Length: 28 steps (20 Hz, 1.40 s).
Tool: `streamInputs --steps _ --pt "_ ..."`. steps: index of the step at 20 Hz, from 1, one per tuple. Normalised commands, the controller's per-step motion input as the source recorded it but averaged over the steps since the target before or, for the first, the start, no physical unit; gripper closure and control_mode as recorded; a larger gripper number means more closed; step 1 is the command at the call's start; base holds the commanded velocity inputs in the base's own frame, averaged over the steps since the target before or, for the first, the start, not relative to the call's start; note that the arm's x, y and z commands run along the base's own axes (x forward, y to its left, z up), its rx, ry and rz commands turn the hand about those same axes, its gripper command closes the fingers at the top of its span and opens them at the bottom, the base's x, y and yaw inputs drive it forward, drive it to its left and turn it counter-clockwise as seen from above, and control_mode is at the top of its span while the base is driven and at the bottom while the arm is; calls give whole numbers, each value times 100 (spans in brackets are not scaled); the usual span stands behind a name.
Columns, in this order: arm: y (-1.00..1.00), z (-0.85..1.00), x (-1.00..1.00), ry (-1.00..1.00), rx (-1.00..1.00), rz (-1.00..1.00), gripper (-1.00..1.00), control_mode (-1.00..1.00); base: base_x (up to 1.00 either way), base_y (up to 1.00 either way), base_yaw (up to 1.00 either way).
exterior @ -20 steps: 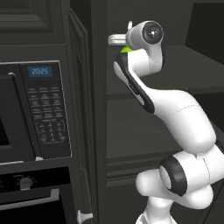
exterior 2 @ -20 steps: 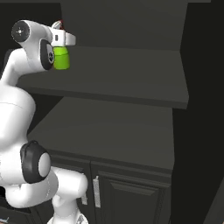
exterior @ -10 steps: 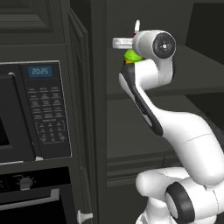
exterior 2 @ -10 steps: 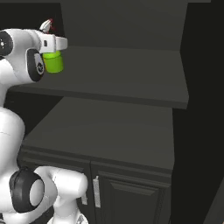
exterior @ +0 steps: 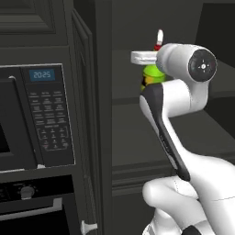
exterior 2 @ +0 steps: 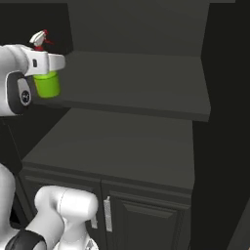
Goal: Move the cutting board and knife to the sink. Then move spray from the cabinet to the counter.
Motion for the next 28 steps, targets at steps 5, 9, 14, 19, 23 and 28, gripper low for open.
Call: streamInputs --steps 5,9,14,19,23,28 --pt "-12 -32 -100 11 0 0 100 -100 0 0 0" --pt "-6 -56 -100 3 0 -5 100 -100 0 0 0" --pt "0 0 0 0 0 0 100 100 -100 3 -47" --pt "0 0 0 0 0 0 100 100 -100 4 -67" --pt "0 0 0 0 0 0 100 100 -99 0 -73" --pt "0 0 0 0 0 0 100 100 -66 0 -81"
